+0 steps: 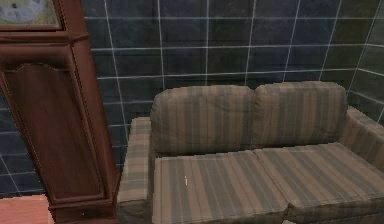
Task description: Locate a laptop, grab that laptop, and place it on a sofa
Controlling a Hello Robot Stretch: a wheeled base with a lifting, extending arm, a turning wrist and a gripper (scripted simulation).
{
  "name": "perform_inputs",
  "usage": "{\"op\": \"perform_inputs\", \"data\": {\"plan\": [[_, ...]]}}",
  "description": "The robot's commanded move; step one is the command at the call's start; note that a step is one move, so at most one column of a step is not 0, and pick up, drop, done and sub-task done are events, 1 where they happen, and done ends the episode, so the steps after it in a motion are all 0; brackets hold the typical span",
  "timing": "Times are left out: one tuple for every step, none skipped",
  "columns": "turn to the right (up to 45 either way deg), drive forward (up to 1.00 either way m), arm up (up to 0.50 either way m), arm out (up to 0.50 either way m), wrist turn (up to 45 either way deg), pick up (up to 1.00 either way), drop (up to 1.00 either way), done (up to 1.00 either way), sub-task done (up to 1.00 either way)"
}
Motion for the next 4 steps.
{"op": "perform_inputs", "data": {"plan": [[0.0, 0.0, 0.0, 0.0, 45.0, 0.0, 0.0, 0.0, 0.0], [0.0, 0.0, 0.0, 0.0, 45.0, 0.0, 0.0, 0.0, 0.0], [0.0, 0.0, 0.0, 0.0, 45.0, 0.0, 0.0, 0.0, 0.0], [0.0, 0.0, -0.3, 0.0, 0.0, 0.0, 0.0, 0.0, 0.0]]}}
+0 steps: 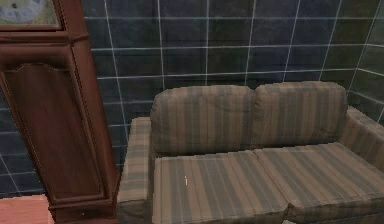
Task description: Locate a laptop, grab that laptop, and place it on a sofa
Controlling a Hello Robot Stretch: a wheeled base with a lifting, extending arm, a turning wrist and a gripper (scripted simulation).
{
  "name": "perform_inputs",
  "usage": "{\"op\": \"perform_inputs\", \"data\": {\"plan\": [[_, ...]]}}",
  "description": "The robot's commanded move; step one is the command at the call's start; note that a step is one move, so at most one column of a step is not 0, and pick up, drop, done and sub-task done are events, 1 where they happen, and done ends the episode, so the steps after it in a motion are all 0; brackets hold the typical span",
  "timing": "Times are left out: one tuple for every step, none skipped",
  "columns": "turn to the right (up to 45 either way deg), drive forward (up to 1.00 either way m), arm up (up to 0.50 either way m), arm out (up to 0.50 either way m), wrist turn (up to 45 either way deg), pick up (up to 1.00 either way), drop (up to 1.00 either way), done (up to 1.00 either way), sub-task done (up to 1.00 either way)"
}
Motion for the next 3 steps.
{"op": "perform_inputs", "data": {"plan": [[0.0, 0.0, 0.0, 0.0, 0.0, 1.0, 0.0, 0.0, 0.0], [0.0, 0.0, 0.1, 0.0, 0.0, 0.0, 0.0, 0.0, 0.0], [0.0, 0.0, 0.22, 0.0, 0.0, 0.0, 0.0, 0.0, 0.0]]}}
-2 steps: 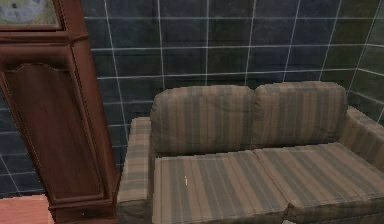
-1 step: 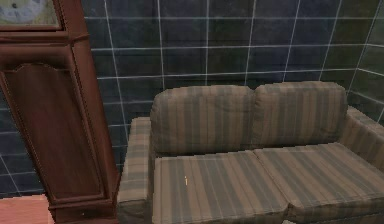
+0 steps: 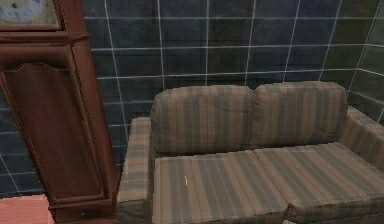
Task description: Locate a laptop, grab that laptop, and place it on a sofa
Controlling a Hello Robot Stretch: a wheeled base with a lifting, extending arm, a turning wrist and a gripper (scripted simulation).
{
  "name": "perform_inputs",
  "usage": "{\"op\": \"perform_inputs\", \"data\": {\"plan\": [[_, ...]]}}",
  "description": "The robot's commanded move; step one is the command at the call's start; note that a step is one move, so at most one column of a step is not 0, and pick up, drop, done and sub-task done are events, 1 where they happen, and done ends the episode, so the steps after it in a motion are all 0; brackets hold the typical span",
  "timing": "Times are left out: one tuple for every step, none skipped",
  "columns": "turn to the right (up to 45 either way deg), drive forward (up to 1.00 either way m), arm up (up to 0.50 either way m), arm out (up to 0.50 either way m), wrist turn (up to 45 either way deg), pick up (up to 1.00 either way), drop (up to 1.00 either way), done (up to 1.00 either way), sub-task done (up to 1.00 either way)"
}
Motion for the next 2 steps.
{"op": "perform_inputs", "data": {"plan": [[0.0, 0.0, 0.0, 0.0, -45.0, 0.0, 0.0, 0.0, 0.0], [0.0, 0.0, 0.0, 0.0, -39.0, 0.0, 0.0, 0.0, 0.0]]}}
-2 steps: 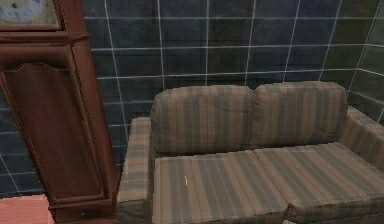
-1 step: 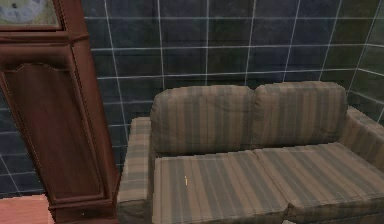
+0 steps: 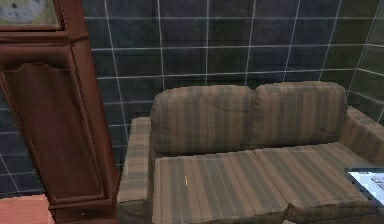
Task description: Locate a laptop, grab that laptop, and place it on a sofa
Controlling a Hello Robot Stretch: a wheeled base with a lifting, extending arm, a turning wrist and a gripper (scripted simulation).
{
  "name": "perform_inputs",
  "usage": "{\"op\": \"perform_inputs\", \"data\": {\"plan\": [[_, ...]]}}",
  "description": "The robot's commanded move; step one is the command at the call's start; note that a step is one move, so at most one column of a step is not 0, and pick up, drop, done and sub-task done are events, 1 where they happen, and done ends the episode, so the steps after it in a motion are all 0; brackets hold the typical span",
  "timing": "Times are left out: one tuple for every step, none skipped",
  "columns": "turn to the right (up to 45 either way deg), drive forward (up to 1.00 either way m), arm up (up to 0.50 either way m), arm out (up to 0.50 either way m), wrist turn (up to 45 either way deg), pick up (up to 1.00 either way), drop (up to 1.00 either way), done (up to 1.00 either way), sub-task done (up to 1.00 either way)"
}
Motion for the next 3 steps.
{"op": "perform_inputs", "data": {"plan": [[0.0, 0.0, 0.0, -0.48, 0.0, 0.0, 0.0, 0.0, 0.0], [-24.0, 0.0, 0.0, 0.0, 0.0, 0.0, 0.0, 0.0, 0.0], [0.0, 0.45, 0.0, 0.0, 0.0, 0.0, 0.0, 0.0, 0.0]]}}
